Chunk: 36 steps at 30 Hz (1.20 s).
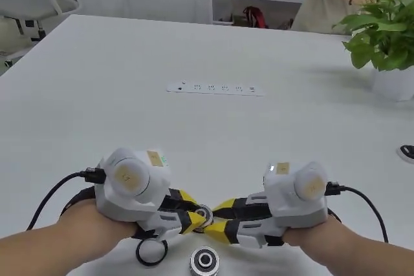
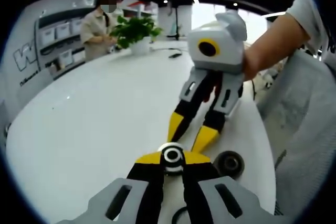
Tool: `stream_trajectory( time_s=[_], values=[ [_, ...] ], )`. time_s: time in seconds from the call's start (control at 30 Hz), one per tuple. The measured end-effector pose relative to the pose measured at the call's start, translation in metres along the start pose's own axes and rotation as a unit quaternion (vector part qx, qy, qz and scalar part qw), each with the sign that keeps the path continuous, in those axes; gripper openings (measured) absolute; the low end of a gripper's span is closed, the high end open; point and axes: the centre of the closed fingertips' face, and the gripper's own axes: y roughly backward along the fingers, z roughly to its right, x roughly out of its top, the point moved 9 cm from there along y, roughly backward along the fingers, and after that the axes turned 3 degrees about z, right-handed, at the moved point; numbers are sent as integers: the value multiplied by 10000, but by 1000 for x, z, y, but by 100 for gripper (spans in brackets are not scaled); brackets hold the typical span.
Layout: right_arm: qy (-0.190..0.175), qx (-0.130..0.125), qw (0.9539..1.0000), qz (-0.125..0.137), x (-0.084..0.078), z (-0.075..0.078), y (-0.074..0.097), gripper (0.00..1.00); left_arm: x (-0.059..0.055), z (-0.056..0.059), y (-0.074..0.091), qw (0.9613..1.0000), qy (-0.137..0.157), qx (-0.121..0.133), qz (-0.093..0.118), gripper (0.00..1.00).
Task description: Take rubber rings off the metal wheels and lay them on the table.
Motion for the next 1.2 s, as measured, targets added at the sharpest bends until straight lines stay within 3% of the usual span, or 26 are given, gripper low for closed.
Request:
stream_trajectory(
  time_s=[0.43, 0.83, 1.2],
  values=[
    [-160, 148, 9998, -17, -1, 2, 2, 13, 0, 0, 0, 10000, 13, -30, -26, 12],
    [-291, 89, 9995, -117, -2, 5, 4, 1, 0, 0, 0, 10000, 10, -3, -23, 12],
    [-967, -101, 9952, 48, -5, 8, 4, 0, 0, -1, 0, 10000, -17, 45, -28, 12]
  ],
)
